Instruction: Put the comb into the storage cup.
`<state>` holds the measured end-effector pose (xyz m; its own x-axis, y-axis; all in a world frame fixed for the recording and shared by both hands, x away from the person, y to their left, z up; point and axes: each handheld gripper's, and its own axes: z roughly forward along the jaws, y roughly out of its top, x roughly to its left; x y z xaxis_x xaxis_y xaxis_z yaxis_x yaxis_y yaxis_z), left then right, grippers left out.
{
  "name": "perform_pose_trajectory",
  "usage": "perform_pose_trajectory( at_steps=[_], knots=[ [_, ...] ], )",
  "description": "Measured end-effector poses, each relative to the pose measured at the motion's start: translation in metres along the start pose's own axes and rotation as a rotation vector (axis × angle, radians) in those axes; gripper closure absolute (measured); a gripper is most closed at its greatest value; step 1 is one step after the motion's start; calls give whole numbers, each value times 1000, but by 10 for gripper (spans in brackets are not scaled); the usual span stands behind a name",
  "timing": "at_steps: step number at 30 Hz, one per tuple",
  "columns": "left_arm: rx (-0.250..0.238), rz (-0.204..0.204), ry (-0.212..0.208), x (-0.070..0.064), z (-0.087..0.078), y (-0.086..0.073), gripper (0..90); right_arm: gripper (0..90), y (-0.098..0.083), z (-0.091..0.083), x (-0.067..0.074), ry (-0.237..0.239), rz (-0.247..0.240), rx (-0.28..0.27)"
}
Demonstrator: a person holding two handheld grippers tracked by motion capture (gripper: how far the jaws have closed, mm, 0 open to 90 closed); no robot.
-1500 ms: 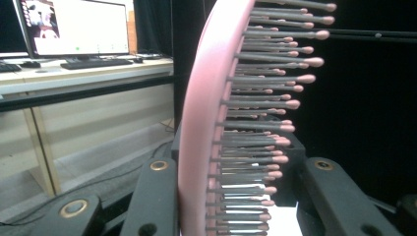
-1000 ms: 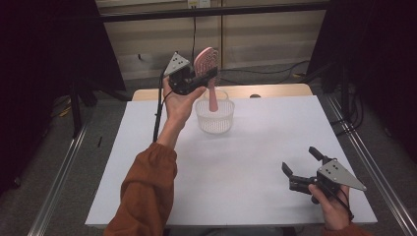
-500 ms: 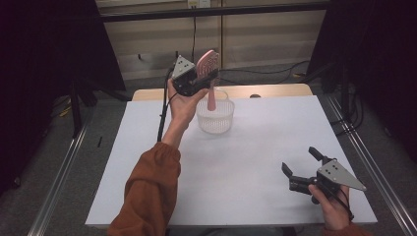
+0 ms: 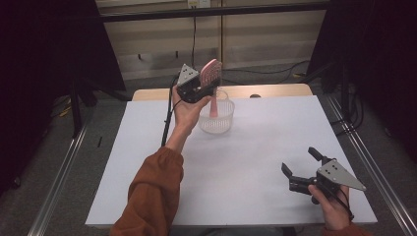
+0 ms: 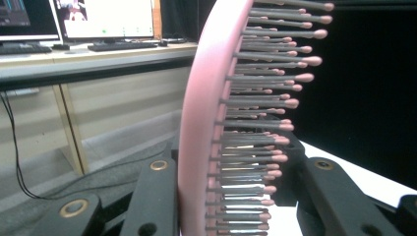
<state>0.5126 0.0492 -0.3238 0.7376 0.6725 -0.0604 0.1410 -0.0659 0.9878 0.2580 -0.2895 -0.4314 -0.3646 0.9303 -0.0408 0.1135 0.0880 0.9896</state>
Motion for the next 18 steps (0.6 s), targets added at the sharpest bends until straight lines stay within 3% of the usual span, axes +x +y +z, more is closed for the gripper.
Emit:
perform_pose_trajectory(
  at_steps=[12,18],
  knots=[
    [22,-74,-7,5,4,-18,641,1,-1,1,0,4,0,11],
    [30,-82,-7,3,6,-24,641,2,-2,1,1,8,4,15]
  ],
)
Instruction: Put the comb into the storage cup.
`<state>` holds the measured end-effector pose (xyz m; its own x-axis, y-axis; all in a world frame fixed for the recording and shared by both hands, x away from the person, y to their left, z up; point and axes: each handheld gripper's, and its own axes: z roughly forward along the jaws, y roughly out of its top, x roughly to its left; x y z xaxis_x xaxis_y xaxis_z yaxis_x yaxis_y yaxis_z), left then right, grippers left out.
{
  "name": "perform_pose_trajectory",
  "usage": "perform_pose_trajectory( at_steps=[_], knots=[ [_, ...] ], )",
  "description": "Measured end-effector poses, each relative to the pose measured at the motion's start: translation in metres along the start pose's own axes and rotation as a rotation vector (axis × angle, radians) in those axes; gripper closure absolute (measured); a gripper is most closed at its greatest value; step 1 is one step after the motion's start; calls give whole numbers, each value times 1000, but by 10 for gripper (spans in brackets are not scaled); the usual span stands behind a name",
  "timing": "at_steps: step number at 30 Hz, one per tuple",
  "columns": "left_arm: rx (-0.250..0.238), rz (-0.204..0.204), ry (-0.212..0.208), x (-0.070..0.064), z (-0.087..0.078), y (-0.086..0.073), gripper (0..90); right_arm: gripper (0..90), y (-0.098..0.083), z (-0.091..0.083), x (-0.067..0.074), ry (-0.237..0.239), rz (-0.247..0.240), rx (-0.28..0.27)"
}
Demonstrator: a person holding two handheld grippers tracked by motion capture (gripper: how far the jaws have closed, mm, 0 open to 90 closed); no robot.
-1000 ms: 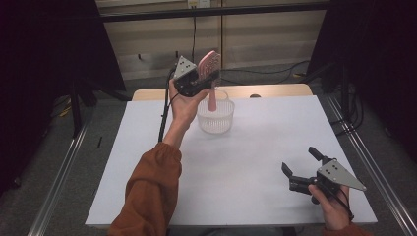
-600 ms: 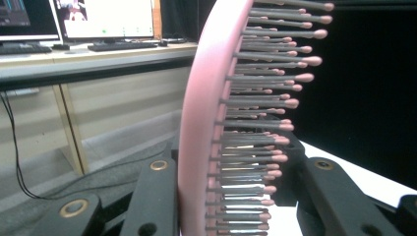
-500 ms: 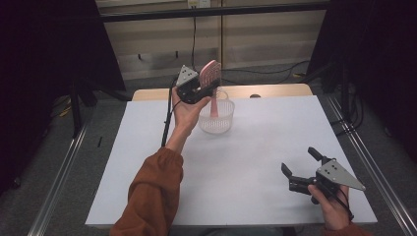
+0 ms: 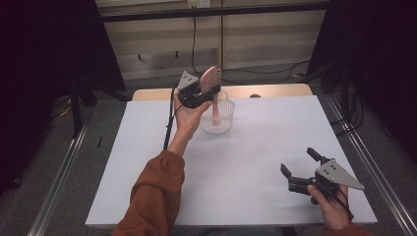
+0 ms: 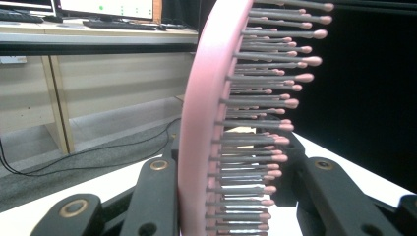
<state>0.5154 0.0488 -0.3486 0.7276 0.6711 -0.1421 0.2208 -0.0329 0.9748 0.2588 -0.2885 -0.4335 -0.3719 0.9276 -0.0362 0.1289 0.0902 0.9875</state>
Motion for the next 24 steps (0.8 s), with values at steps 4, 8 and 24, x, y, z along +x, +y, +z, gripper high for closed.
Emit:
perform_pose_trajectory(
  at_steps=[4,8,24],
  knots=[
    [11,14,5,-2,3,-5,640,0,0,0,0,4,-4,11],
    [18,7,2,-3,6,-10,640,0,-1,1,1,3,-6,12],
    [39,2,-22,-1,15,-20,640,0,-1,2,1,10,-8,15]
  ],
)
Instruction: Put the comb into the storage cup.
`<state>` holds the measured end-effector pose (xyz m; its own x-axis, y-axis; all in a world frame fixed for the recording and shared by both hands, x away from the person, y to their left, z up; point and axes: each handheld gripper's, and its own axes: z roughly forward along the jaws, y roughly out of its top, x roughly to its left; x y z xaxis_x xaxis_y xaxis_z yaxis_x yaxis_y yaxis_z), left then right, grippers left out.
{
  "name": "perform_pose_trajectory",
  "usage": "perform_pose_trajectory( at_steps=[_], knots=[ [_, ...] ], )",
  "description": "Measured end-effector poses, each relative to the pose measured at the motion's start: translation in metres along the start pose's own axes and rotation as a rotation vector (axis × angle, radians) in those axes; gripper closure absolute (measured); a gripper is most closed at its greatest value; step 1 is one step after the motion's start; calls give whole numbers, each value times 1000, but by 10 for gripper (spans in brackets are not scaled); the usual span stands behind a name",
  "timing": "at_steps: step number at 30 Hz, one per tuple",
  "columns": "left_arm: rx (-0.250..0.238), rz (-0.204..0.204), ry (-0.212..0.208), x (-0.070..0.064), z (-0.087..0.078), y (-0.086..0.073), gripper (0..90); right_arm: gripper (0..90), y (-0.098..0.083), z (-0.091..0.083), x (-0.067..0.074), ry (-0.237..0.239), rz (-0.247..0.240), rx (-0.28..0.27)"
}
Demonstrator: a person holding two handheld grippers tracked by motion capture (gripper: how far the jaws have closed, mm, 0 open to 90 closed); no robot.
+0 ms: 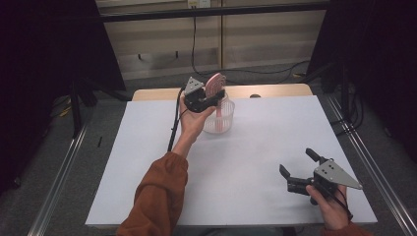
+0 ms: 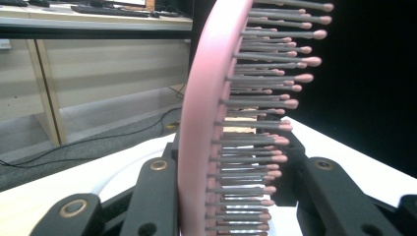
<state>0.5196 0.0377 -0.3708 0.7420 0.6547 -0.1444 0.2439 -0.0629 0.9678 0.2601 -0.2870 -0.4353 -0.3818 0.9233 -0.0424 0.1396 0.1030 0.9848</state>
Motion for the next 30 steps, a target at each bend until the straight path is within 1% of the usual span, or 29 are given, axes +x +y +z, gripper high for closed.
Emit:
perform_pose_trajectory(
  at_steps=[2,4,5,7,9,12,15,18,21,23,24,26,28,29,30],
  knots=[
    [-3,0,1,0,1,-1,639,0,0,0,0,-1,-2,1],
    [10,11,1,0,2,-3,639,0,0,0,0,-1,-2,0],
    [15,11,3,0,2,-3,638,0,0,0,0,-1,-2,2],
    [13,-2,2,0,3,-5,637,0,0,0,0,-5,2,1],
    [19,5,4,0,2,-4,637,0,0,0,-1,-6,3,2],
    [15,2,7,1,1,-5,636,0,0,0,0,-3,0,0],
    [22,11,19,2,1,-5,628,0,0,0,0,-1,0,1],
    [31,40,37,2,-2,-2,623,0,0,1,0,4,-2,3],
    [31,42,49,4,-4,-1,609,0,-1,1,0,4,-3,4],
    [35,47,47,5,-5,-1,605,0,-1,1,0,3,-3,5],
    [37,59,58,6,-6,-1,597,0,-1,1,0,3,-3,5],
    [40,59,67,7,-6,-1,573,0,-1,1,0,4,-3,5],
    [38,66,79,8,-7,-1,569,0,-1,1,0,5,1,6],
    [36,73,94,10,-7,-1,569,0,-1,1,0,7,-2,4],
    [36,69,97,11,-8,-1,567,0,-1,1,-1,8,-1,5]
  ],
)
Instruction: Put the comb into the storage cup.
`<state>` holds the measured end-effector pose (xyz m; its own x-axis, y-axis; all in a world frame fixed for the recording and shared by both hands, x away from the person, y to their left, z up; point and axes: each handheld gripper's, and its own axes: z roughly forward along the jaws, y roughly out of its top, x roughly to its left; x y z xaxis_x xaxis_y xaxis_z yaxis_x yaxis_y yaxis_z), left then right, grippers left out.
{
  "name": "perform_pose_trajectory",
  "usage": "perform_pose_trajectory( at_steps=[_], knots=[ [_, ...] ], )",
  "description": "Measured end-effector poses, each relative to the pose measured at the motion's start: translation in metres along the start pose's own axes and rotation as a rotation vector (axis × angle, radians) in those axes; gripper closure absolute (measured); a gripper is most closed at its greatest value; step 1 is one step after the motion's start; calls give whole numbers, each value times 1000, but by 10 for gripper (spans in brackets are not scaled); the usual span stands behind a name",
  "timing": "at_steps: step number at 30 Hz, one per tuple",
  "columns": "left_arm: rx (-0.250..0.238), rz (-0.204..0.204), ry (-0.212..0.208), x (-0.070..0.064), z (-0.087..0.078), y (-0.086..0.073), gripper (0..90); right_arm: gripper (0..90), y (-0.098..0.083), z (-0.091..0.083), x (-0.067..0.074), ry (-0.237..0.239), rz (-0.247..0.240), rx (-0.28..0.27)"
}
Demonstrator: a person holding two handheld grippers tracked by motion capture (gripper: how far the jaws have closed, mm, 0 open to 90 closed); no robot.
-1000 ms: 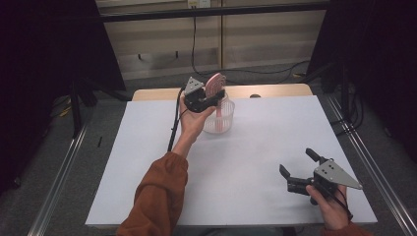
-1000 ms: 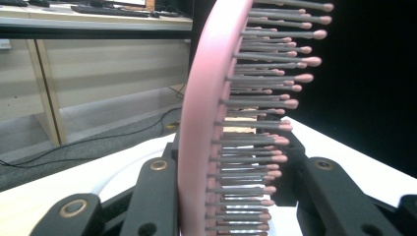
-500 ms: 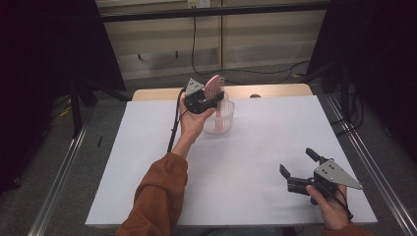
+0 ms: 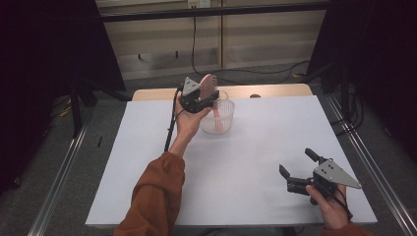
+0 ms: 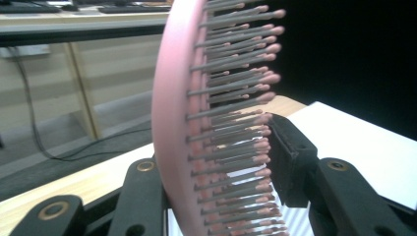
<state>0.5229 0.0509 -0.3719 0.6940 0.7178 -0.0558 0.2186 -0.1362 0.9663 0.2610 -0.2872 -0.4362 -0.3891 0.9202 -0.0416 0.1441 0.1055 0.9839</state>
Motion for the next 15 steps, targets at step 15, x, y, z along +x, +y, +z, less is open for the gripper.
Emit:
perform_pose_trajectory(
  at_steps=[15],
  knots=[
    [12,-14,29,15,-8,-4,448,0,-1,1,0,0,-2,4]
  ],
)
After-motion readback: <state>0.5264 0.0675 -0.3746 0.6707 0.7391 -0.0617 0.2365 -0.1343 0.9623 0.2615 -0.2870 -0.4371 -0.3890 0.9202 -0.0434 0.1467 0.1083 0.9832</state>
